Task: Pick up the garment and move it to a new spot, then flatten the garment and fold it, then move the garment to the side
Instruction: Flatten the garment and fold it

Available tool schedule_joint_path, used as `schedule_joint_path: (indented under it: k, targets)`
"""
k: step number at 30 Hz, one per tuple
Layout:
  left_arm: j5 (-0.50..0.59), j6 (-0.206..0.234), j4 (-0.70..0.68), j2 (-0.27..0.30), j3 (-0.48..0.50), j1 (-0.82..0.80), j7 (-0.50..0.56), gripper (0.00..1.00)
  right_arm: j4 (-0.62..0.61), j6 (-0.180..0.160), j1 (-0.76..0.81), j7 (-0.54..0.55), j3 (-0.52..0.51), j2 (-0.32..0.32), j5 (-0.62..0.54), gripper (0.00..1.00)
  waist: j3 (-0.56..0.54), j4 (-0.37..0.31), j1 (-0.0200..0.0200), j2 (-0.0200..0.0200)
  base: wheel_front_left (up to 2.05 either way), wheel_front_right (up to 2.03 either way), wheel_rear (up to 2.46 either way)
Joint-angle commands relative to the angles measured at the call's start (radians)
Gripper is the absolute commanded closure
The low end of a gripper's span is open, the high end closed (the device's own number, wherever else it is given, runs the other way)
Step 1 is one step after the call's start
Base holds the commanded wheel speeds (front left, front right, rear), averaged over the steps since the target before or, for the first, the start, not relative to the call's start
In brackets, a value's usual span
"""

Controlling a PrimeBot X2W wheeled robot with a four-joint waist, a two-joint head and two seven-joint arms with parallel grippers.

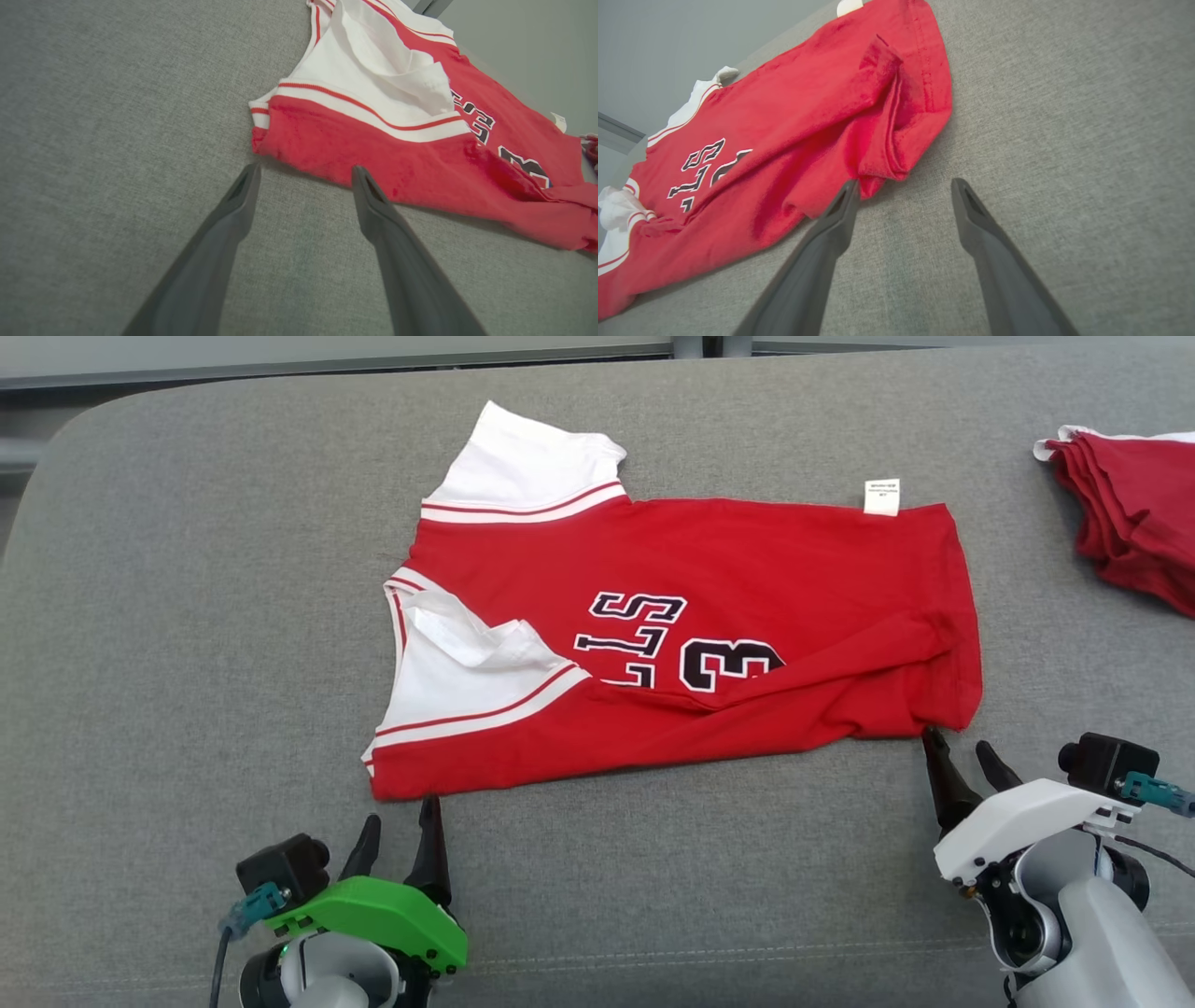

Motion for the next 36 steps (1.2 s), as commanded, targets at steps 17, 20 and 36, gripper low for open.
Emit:
schedule_joint_path:
  k: [17,20,36]
  targets:
    - [-0.157,-0.147,0.176,-0.106,0.08,-0.148,-0.013,0.0,0.12,0.0,-0.097,-0.03,0.011,0.024,0.009,0.0,0.046,0.012,0.0,0.0,0.0,0.0,0.0]
    - [-0.16,-0.156,0.192,-0.111,0.08,-0.164,-0.019,0.0,0.135,0.0,-0.105,-0.037,0.014,0.027,0.012,0.0,0.049,0.01,0.0,0.0,0.0,0.0,0.0]
    - [-0.12,-0.224,0.269,-0.131,0.116,-0.196,-0.073,1.0,0.182,0.0,-0.14,-0.143,0.028,-0.01,0.058,1.0,0.038,0.007,0.0,0.0,0.0,0.0,0.0]
